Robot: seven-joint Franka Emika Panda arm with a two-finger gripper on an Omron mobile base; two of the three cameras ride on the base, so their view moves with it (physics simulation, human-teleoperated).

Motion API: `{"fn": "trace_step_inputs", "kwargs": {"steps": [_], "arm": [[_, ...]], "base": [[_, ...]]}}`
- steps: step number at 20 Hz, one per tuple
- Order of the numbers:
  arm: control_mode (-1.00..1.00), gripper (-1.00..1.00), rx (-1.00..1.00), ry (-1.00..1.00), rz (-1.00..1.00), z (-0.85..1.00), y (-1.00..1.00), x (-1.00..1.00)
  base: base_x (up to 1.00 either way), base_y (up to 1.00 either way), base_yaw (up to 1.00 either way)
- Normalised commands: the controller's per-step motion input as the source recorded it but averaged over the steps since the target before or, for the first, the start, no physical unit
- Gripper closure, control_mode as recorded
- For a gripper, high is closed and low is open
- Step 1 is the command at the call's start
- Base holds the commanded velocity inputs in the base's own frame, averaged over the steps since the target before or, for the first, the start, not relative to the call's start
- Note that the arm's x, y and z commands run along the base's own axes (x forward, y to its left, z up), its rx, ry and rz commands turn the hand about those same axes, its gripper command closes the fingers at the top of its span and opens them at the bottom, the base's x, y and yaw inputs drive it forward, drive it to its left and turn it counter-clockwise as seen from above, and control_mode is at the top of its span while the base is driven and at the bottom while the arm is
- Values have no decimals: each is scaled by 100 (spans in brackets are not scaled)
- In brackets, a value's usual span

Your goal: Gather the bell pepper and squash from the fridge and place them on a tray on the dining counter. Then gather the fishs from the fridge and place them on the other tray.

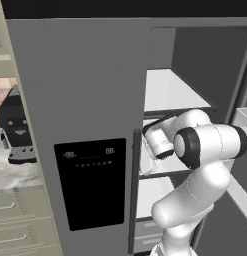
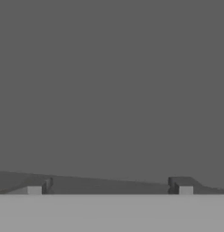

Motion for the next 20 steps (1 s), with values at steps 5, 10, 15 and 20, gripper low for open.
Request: {"fn": "trace_step_inputs", "kwargs": {"steps": [5,10,15,20], "arm": [[-100,-100,0,-5,0,-47,-59,6],[-100,-100,0,-6,0,-47,-56,11],[-100,-100,-2,-13,-1,-48,-53,10],[-100,-100,-15,-25,-18,-53,-39,17]], "base": [[0,0,0],[0,0,0],[0,0,0],[0,0,0]]}}
